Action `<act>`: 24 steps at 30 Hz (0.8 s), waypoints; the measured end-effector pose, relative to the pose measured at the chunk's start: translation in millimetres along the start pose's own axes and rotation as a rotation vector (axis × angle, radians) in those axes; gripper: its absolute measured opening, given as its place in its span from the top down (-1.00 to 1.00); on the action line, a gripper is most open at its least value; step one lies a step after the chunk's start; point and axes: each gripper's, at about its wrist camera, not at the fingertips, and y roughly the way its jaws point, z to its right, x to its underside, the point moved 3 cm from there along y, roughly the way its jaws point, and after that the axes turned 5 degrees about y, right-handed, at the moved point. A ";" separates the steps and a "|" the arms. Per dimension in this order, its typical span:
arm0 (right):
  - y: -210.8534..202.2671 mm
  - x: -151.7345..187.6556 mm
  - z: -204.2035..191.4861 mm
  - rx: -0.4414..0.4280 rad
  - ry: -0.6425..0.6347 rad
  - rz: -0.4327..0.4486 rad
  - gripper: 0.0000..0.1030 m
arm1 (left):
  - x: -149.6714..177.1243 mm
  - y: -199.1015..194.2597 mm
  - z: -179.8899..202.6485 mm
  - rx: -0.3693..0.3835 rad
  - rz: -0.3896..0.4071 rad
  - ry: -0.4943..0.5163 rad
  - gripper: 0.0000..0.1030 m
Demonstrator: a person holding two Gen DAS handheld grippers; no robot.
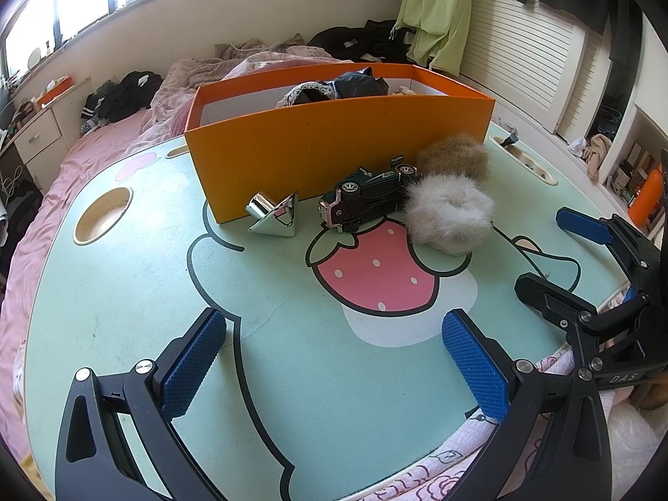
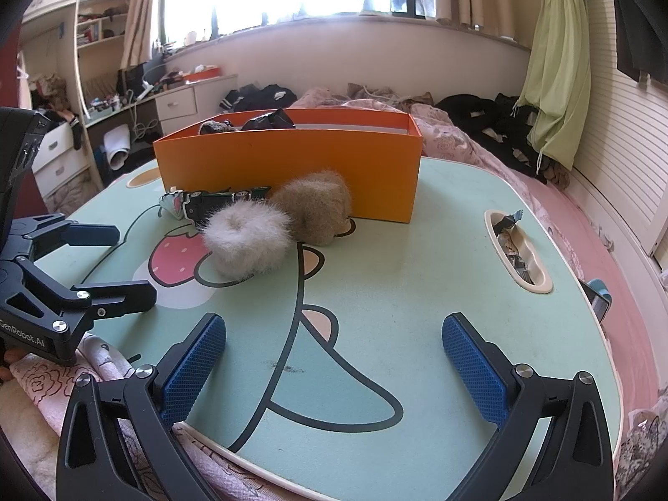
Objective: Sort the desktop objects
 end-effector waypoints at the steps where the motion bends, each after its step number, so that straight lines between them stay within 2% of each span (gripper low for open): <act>1: -0.2 0.6 0.2 0.000 0.000 0.000 -1.00 | 0.0 -0.1 0.0 0.000 0.000 0.000 -1.00; 24: -0.3 0.5 -0.1 0.000 0.000 0.001 -1.00 | -0.1 0.0 0.1 0.000 0.000 0.000 -1.00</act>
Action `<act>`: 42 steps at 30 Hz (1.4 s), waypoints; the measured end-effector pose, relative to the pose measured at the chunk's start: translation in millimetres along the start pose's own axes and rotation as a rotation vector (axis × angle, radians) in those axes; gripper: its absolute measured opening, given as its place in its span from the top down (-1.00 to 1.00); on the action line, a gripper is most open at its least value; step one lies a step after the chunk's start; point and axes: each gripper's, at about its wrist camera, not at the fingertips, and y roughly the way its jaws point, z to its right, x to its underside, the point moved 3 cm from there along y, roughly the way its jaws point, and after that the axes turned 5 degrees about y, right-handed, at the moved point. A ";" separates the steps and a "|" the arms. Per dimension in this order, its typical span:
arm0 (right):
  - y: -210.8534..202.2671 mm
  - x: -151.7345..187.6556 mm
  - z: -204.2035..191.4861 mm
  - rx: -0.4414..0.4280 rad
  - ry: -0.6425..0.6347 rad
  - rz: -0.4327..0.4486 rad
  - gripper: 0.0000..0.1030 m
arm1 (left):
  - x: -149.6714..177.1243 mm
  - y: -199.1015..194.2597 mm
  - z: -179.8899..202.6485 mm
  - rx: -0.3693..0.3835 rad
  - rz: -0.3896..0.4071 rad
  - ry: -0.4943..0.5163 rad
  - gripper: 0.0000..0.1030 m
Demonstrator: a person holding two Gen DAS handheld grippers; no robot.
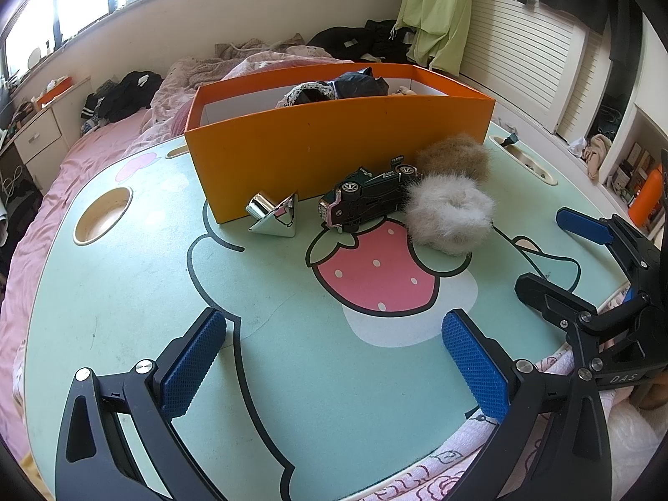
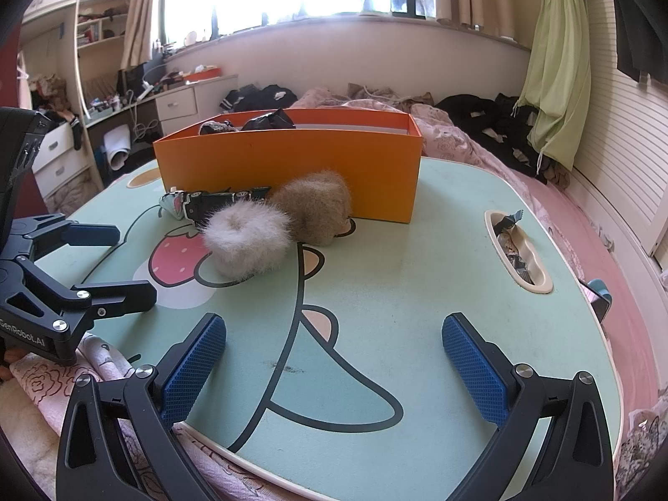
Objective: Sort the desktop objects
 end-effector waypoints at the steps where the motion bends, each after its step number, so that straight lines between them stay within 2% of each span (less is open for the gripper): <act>1: 0.0 0.0 0.0 0.000 0.000 0.000 -1.00 | 0.0 0.0 0.0 0.000 0.000 0.000 -1.00; 15: -0.4 0.8 0.5 -0.001 0.000 0.001 -1.00 | -0.1 -0.3 -0.9 0.002 -0.001 -0.001 -1.00; 19: -0.7 1.2 0.3 -0.001 0.000 0.002 -1.00 | -3.6 -4.2 -10.8 0.031 0.016 -0.046 -0.99; 22: -0.5 0.7 0.4 0.000 -0.001 0.002 -1.00 | -12.3 -7.4 -23.8 0.018 0.039 -0.091 -0.97; 24: -0.8 1.5 0.9 -0.001 -0.001 0.002 -1.00 | -20.9 -5.0 -31.1 0.024 0.041 -0.111 -0.84; 26: -0.6 0.8 0.4 -0.001 -0.001 0.002 -1.00 | -28.5 0.7 -39.6 0.025 0.025 -0.136 -0.52; 28: -0.9 1.6 0.6 -0.001 -0.001 0.002 -1.00 | -35.0 7.5 -47.8 0.051 0.010 -0.181 -0.33; 31: -0.9 1.7 0.8 -0.001 0.000 0.002 -1.00 | -39.2 11.3 -54.4 0.100 0.021 -0.247 -0.33; 34: -0.7 0.9 0.6 -0.001 -0.001 0.002 -1.00 | -41.3 15.8 -55.8 0.082 0.016 -0.246 -0.32; 36: -0.8 1.1 0.7 -0.001 -0.001 0.002 -1.00 | -42.6 19.6 -57.7 0.092 0.014 -0.249 -0.14; 38: -0.4 -0.6 0.8 -0.001 -0.001 0.003 -1.00 | -44.5 22.5 -58.5 0.108 0.003 -0.254 0.19; 39: -0.5 -0.5 0.8 -0.001 -0.001 0.003 -1.00 | -44.5 25.0 -57.3 0.112 -0.008 -0.247 0.29; 40: -0.5 -0.5 0.9 -0.001 -0.001 0.003 -1.00 | -44.0 27.1 -55.6 0.119 -0.015 -0.239 0.35; 42: -0.6 -0.1 1.1 -0.001 -0.001 0.003 -1.00 | -43.9 27.4 -51.8 0.123 -0.005 -0.220 0.36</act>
